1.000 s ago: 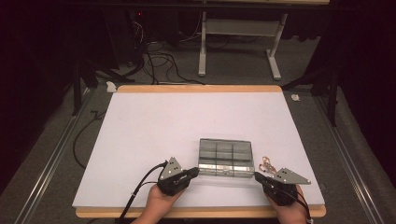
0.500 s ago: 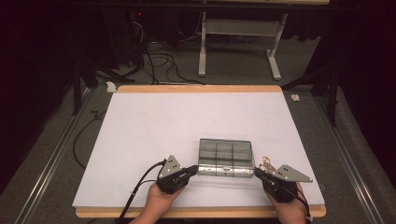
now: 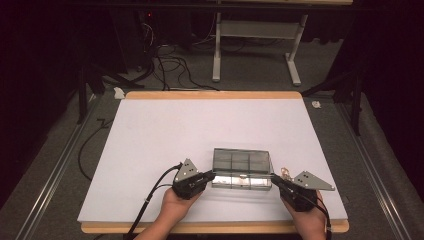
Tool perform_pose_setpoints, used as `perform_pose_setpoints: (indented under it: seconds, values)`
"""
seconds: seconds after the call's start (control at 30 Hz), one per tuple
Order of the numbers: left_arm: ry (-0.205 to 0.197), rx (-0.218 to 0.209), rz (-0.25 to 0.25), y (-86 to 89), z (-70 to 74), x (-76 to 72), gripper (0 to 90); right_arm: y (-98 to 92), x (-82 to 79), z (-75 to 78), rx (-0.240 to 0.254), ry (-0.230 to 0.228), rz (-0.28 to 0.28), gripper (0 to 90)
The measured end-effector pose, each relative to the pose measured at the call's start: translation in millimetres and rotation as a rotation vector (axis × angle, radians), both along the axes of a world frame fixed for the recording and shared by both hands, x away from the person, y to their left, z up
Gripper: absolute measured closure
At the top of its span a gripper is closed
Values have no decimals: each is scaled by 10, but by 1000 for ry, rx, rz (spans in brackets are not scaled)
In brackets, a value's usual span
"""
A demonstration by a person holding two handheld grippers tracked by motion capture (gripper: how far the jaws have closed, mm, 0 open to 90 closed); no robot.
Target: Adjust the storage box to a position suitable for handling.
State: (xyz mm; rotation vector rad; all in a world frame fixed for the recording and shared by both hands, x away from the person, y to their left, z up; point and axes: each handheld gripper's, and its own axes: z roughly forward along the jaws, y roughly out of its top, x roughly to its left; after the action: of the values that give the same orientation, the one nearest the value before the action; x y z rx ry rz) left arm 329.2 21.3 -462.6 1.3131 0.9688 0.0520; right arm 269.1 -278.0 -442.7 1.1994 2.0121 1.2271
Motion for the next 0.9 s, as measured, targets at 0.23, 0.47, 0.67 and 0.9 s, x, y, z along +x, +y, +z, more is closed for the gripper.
perform_pose_setpoints:
  seconds: [0.23,0.47,0.67,0.9]
  values:
    - [6,-25,9,10,23,40,863,3,18,53,12,-15,-4,900]
    - [-5,-28,2,-2,101,63,863,0,6,10,7,-1,3,900]
    - [-23,-30,4,-8,175,102,863,4,-19,-56,2,21,14,900]
    - [-27,-40,8,6,257,197,864,28,-32,-130,-22,49,29,900]
